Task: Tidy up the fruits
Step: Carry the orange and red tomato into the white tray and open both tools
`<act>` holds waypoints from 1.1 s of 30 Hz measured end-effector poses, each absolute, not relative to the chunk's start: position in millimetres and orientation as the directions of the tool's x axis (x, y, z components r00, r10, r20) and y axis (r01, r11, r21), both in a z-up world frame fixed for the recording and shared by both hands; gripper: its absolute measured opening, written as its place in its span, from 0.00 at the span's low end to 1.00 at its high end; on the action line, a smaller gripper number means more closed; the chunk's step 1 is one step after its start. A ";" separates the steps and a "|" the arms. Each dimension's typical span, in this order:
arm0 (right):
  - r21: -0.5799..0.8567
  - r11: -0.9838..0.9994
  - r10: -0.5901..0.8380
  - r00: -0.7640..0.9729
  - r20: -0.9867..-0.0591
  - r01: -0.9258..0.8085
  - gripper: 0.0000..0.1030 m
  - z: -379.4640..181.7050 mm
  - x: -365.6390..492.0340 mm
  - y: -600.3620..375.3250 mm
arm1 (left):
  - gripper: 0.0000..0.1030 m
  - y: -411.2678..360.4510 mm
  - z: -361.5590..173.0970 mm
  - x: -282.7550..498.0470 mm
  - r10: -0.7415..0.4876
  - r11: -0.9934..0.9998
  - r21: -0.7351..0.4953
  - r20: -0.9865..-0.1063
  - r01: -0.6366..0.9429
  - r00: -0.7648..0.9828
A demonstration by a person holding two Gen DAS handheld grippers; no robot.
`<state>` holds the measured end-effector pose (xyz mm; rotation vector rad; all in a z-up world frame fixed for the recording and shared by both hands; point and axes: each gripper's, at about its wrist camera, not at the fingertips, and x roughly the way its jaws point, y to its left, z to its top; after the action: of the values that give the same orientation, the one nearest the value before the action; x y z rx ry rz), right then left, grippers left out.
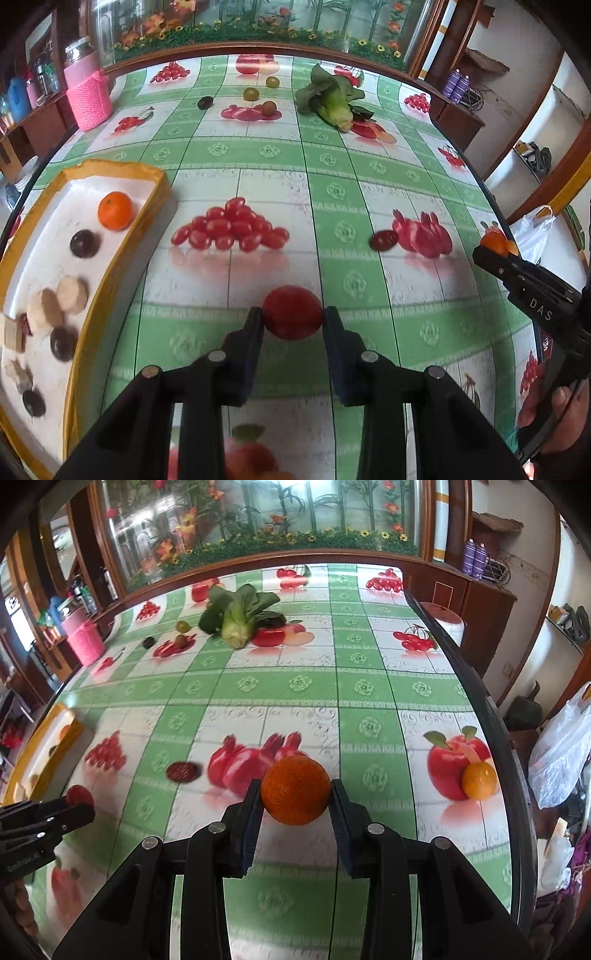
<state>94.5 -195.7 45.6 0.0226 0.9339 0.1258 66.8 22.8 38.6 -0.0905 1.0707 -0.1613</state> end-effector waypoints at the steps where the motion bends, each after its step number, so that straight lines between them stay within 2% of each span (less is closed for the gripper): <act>1: 0.071 0.992 0.121 0.586 -0.801 -0.108 0.34 46.6 87.3 -192.4 | 0.35 22.8 39.7 61.6 -0.170 0.985 -0.146 -0.865 0.088 0.471; 17: 0.149 0.976 0.212 0.552 -0.807 -0.157 0.34 47.1 28.7 -145.4 | 0.35 63.4 62.7 -1.6 -0.152 0.988 -0.126 -0.845 0.086 0.512; 25: 0.156 0.963 0.256 0.554 -0.792 -0.222 0.34 57.7 32.5 -102.7 | 0.35 114.9 72.3 -15.5 -0.167 0.982 -0.187 -0.830 0.016 0.532; 33: 0.179 0.937 0.322 0.539 -0.778 -0.301 0.34 70.2 49.2 -49.6 | 0.35 183.1 74.4 -17.3 -0.086 0.978 -0.177 -0.832 -0.115 0.548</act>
<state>49.2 -49.6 70.2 0.0243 0.9302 0.3703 -17.3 183.1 74.4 -0.2208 0.9929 0.0178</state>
